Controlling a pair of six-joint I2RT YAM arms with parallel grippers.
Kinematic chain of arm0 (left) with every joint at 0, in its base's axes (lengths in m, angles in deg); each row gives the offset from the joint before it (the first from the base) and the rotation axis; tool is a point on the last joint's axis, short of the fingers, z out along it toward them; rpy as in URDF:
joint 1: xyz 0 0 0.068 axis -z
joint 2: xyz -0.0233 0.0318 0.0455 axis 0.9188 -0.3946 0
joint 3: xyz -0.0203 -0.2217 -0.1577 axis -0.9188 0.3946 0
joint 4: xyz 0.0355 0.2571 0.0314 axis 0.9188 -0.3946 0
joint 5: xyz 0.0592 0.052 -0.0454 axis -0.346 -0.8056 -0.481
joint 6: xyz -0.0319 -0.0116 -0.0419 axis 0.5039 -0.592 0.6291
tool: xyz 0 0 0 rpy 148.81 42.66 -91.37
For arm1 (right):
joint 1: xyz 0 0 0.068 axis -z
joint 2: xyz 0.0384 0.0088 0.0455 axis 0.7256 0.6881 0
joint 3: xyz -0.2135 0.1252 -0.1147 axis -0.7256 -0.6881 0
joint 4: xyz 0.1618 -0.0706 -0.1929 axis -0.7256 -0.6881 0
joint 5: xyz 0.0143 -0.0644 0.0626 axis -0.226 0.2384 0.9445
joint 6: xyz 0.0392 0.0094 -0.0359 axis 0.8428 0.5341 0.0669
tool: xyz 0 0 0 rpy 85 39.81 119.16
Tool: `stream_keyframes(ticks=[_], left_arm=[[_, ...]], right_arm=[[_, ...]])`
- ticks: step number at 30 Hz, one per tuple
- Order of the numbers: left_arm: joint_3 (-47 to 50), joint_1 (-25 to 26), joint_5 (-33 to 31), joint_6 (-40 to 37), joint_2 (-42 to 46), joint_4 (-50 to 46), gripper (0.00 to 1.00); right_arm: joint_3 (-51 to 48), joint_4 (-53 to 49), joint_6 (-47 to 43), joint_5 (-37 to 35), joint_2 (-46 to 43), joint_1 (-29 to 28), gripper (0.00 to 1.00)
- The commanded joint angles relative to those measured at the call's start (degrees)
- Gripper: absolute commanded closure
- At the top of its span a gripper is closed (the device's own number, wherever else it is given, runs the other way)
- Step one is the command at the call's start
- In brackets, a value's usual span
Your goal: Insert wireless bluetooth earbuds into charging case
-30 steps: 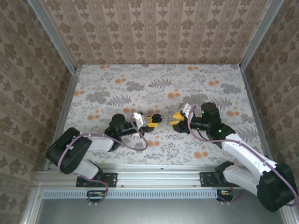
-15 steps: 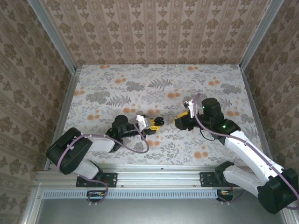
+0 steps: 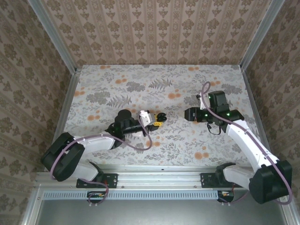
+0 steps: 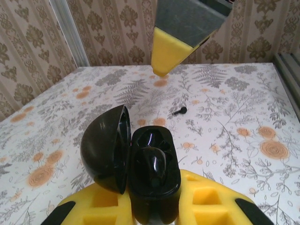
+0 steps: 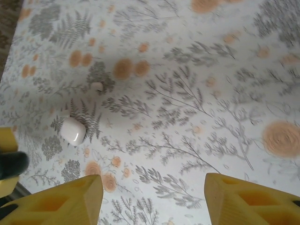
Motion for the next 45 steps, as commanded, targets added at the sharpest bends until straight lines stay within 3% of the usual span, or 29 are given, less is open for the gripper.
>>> stream_keyframes(ticks=[1,7,14,26,37,45], left_arm=[[-2.07,0.29,-0.46,-2.21,0.34,-3.4,0.93],[-4.39,0.19,-0.34,-2.49,-0.9,-5.18,0.93],[-5.72,-0.26,-1.48,-1.22,-1.97,-4.94,0.93],[-7.19,-3.37,1.32,0.68,-4.9,-3.37,0.93],[-7.65,-5.32,0.57,2.18,-6.99,-3.31,0.93],[-7.66,-5.82,0.63,2.08,-6.09,-3.8,0.92]], right_arm=[[3.85,-7.14,2.29,4.15,2.91,5.57,0.39],[6.55,-13.5,1.39,6.83,8.55,14.71,0.42],[9.89,-19.1,2.76,-2.41,18.71,20.54,0.43],[14.98,-15.87,2.5,-9.63,33.74,19.28,0.51],[18.82,-14.85,2.25,-7.6,42.29,16.74,0.52],[20.62,-21.3,-0.14,-8.74,41.45,13.69,0.54]])
